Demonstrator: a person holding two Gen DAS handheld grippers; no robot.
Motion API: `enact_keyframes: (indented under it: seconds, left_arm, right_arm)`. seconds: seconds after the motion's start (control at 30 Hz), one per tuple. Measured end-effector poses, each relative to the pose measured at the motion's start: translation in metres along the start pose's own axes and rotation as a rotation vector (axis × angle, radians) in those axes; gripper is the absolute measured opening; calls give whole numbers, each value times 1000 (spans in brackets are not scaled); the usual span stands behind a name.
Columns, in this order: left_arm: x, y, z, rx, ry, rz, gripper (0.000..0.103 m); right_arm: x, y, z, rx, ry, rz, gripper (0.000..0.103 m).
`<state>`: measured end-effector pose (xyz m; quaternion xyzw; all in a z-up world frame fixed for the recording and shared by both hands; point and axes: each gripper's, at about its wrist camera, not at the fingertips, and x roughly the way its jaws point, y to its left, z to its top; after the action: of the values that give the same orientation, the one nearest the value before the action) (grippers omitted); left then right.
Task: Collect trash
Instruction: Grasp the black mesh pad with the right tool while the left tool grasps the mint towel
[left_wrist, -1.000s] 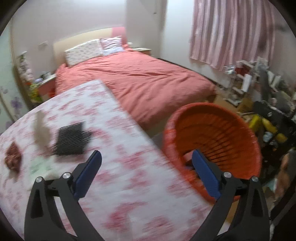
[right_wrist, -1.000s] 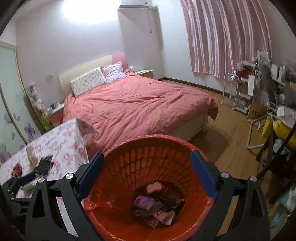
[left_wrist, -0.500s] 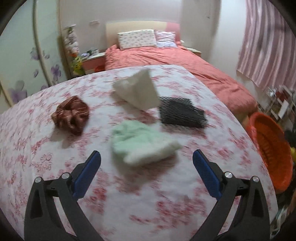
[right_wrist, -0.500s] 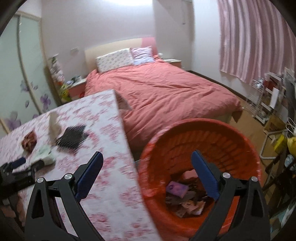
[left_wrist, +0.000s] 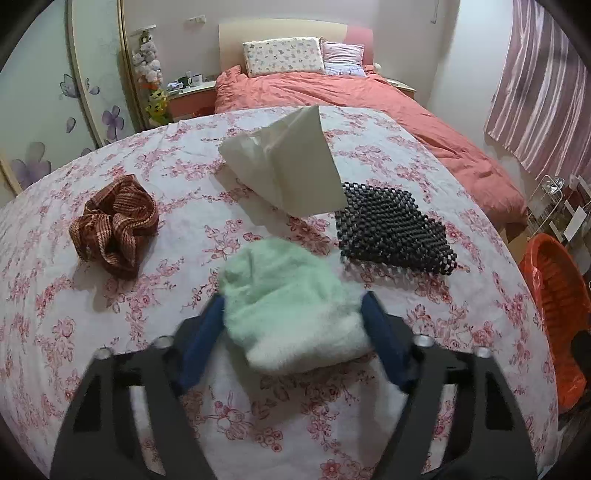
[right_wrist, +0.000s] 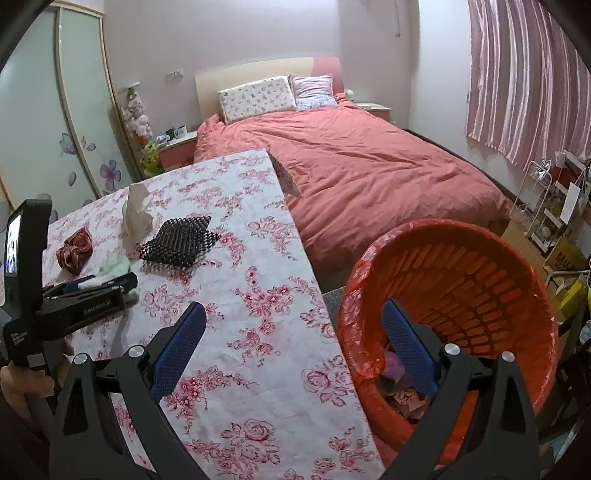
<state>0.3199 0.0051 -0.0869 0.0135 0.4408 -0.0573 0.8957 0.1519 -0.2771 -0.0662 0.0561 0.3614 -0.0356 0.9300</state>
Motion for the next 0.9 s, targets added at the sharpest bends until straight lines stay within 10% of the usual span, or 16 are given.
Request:
enact_keyframes:
  seconds: [0.23,0.9]
  left_arm:
    - [-12,18,-6,4,-3,-31,25]
    - [-46,138,-38,-166,4,51,39]
  right_arm:
    - [8,17,-1,-20,20,36,95]
    - [104,134,41,-197,115,92,94]
